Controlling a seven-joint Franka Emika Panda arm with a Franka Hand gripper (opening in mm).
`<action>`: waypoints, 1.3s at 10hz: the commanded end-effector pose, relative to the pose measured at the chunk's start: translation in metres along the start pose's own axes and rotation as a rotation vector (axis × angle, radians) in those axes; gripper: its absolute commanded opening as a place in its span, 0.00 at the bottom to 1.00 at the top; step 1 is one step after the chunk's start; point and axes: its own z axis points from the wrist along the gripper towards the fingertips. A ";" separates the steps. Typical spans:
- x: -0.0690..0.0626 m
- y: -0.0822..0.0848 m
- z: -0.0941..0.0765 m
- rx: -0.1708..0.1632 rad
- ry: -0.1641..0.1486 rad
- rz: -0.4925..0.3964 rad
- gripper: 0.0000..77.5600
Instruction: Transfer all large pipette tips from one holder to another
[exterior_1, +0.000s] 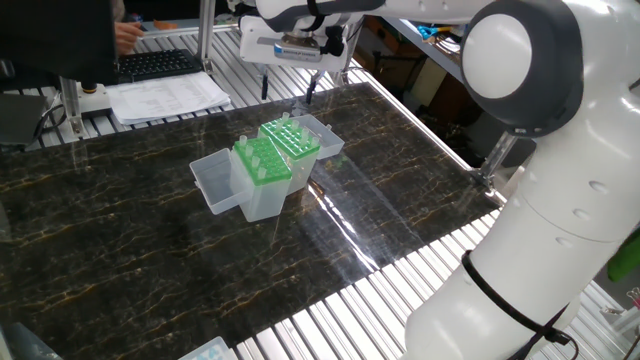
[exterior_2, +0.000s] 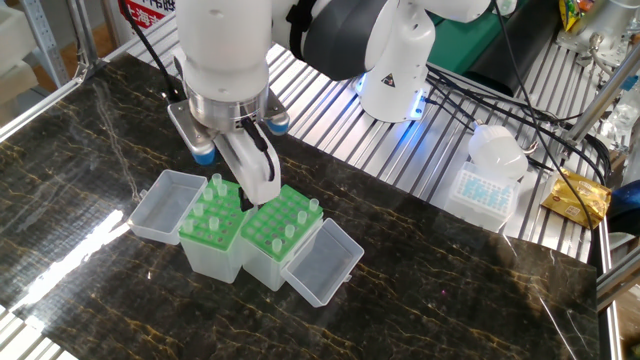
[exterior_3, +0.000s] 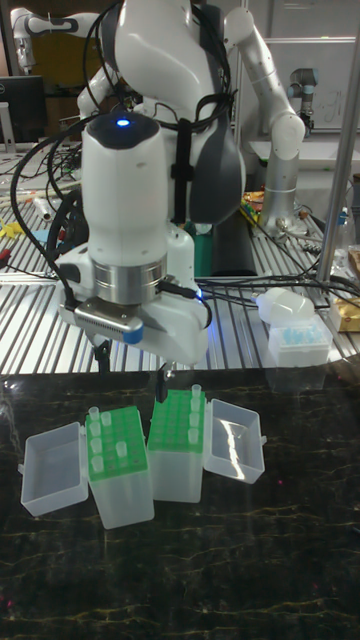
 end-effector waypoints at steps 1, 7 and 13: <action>0.016 0.004 -0.003 -0.007 0.005 0.008 1.00; 0.041 0.019 0.005 -0.012 0.008 0.019 1.00; 0.066 0.037 0.016 -0.017 0.004 0.068 1.00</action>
